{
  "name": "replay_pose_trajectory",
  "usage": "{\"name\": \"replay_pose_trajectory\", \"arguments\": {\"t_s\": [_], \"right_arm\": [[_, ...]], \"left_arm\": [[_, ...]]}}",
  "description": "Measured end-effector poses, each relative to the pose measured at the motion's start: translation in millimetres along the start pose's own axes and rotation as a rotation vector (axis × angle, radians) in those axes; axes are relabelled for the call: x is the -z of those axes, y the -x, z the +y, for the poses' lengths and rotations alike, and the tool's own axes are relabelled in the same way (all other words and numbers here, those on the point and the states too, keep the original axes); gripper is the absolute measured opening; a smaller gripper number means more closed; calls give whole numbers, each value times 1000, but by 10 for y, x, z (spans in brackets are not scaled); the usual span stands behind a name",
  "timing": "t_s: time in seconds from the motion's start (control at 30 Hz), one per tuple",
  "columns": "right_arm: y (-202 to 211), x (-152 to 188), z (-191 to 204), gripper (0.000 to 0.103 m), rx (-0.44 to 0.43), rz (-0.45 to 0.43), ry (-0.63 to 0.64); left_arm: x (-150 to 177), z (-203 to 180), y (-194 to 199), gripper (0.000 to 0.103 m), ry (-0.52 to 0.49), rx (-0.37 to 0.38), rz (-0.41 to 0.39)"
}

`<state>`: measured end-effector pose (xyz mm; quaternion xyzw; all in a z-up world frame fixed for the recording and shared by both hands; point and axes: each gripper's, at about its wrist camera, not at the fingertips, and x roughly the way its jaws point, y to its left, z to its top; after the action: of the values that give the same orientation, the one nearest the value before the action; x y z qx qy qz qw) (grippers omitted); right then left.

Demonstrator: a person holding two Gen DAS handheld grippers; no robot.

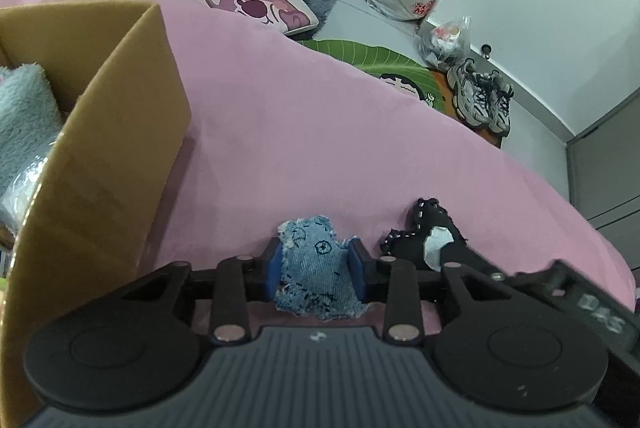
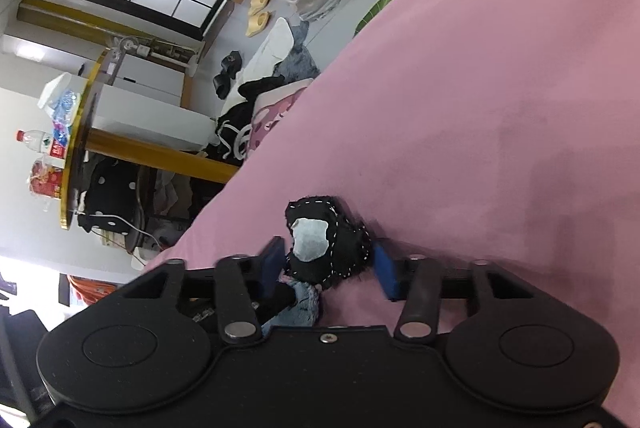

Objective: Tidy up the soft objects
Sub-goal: 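Grasp the blue denim sock with left gripper while right gripper grasps black-and-white sock, then carry both socks over the box with the left and right grippers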

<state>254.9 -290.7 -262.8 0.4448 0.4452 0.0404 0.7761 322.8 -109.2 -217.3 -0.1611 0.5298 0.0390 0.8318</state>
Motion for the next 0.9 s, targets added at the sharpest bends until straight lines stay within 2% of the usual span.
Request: {"name": "replay_pose_trajectory", "arguments": {"t_s": [0.03, 0.1, 0.3, 0.57, 0.9], "right_arm": [[-18, 4, -6, 22, 12, 1, 1], [2, 6, -40, 11, 23, 3, -8], [288, 98, -41, 10, -11, -38, -6], [563, 208, 135, 10, -17, -70, 41], [886, 331, 537, 10, -19, -105, 172]], "left_arm": [[3, 0, 15, 28, 3, 3, -4], [3, -6, 54, 24, 2, 10, -13], [12, 13, 276, 13, -2, 47, -40], [65, 97, 624, 10, 1, 88, -81], [127, 274, 1164, 10, 3, 124, -147]]}}
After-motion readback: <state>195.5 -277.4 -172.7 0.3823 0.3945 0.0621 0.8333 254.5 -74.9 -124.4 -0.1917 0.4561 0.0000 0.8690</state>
